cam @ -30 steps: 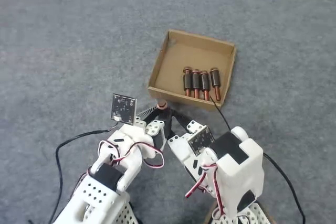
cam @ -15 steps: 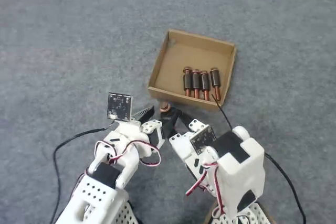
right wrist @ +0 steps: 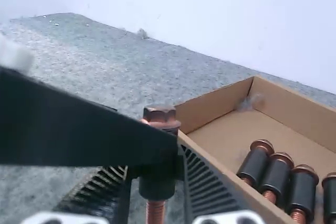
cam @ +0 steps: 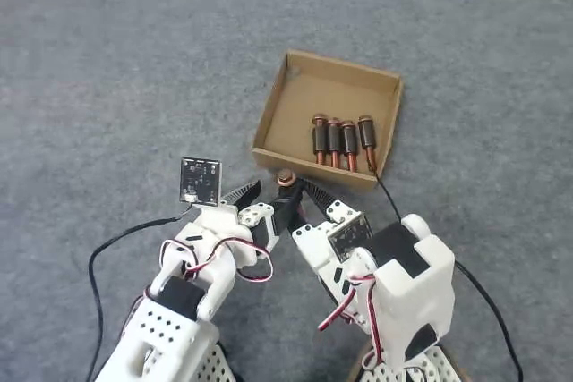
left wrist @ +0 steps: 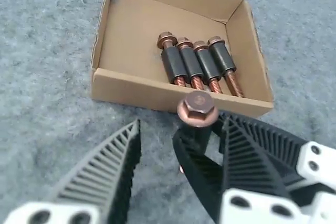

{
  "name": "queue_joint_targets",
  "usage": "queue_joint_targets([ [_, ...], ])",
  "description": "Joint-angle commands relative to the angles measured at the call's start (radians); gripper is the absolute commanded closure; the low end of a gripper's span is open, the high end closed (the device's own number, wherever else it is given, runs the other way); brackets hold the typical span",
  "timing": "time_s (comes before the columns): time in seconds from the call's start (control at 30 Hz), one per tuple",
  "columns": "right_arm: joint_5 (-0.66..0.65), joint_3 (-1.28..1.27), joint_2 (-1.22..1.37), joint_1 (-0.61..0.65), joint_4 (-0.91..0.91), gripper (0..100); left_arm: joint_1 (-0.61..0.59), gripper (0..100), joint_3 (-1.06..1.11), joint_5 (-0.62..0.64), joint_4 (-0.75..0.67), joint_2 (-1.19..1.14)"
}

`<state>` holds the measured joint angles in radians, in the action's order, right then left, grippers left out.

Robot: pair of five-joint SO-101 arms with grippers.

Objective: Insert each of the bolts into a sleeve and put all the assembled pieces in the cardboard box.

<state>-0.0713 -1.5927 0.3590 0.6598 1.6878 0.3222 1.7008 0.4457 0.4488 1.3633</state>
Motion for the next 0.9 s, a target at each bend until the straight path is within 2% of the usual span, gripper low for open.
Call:
queue_joint_targets([
  [0.0,-0.015,-0.029,-0.059,-0.008,0.028,99.2,-0.008,76,-0.019,0.041,-0.014,0.091],
  [0.13,-0.015,-0.029,-0.059,-0.008,0.028,99.2,-0.063,76,-0.010,0.083,0.077,0.262],
  [0.3,-0.015,-0.029,-0.059,-0.010,0.028,99.2,-0.094,77,-0.016,0.083,0.276,0.471],
  [0.57,-0.015,-0.031,-0.059,-0.018,0.028,99.2,-0.100,77,-0.016,0.078,0.276,0.450],
  [0.73,-0.015,-0.031,-0.061,-0.053,0.036,99.2,-0.204,77,-0.015,0.074,0.307,0.450],
  [0.87,-0.015,-0.029,-0.061,-0.054,0.036,99.2,-0.265,79,-0.015,-0.002,0.388,0.450],
])
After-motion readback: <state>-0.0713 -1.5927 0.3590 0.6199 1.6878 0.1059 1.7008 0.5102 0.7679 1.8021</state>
